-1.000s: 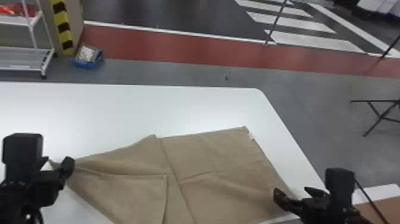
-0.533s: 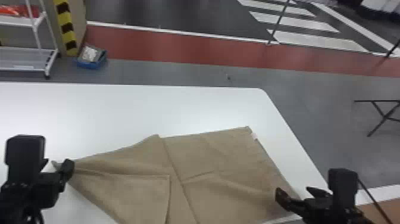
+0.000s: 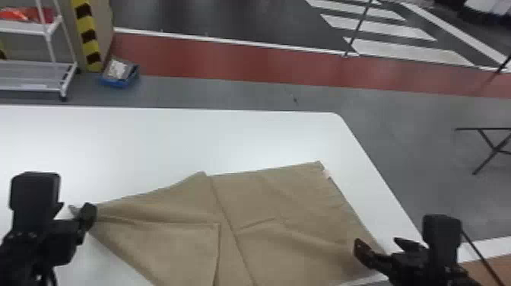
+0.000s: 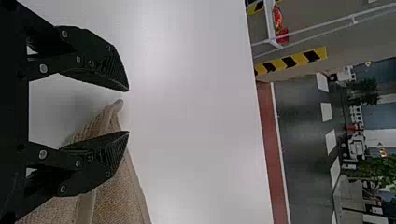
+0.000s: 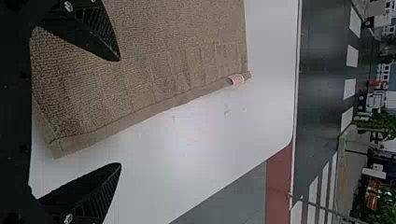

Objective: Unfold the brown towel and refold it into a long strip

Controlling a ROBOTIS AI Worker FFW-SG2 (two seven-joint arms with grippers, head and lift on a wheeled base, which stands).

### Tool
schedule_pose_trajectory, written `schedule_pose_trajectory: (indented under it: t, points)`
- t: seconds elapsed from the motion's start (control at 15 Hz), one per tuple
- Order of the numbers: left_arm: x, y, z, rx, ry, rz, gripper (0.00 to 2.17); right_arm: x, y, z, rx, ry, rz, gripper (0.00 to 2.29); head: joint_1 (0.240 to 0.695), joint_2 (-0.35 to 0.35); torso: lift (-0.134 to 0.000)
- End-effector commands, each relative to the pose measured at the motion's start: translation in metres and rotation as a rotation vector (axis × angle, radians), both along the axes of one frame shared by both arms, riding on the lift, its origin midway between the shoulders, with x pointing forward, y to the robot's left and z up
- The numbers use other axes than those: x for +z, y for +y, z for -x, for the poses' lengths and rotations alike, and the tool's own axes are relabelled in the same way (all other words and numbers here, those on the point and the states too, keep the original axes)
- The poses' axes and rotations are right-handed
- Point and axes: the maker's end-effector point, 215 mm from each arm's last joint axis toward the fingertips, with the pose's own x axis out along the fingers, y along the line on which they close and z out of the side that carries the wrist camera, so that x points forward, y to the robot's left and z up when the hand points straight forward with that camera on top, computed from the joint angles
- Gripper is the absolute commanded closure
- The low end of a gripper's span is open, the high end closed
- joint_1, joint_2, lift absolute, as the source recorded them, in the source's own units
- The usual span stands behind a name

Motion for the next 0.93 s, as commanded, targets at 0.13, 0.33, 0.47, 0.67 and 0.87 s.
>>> schedule_pose_trajectory:
  t: [0.13, 0.33, 0.47, 0.67, 0.87]
  points:
    - [-0.002, 0.006, 0.001, -0.001, 0.009, -0.019, 0.67, 0.002, 0.000, -0.001, 0.002, -0.003, 0.001, 0.08, 0.695, -0.261, -0.123]
    - [-0.010, 0.009, 0.006, -0.001, 0.037, -0.028, 0.67, 0.003, -0.001, -0.001, 0.003, -0.006, 0.002, 0.08, 0.695, -0.256, -0.123]
    - [-0.012, 0.007, 0.007, -0.006, 0.043, -0.023, 0.67, 0.004, -0.001, -0.001, 0.004, -0.007, 0.003, 0.08, 0.695, -0.255, -0.123]
    - [-0.011, 0.006, 0.005, -0.012, 0.040, -0.021, 0.81, 0.004, 0.000, -0.002, 0.004, -0.009, 0.003, 0.08, 0.695, -0.257, -0.123]
    - [-0.012, 0.007, 0.006, -0.007, 0.045, -0.020, 1.45, 0.006, 0.000, -0.004, 0.007, -0.015, 0.004, 0.08, 0.695, -0.256, -0.123]
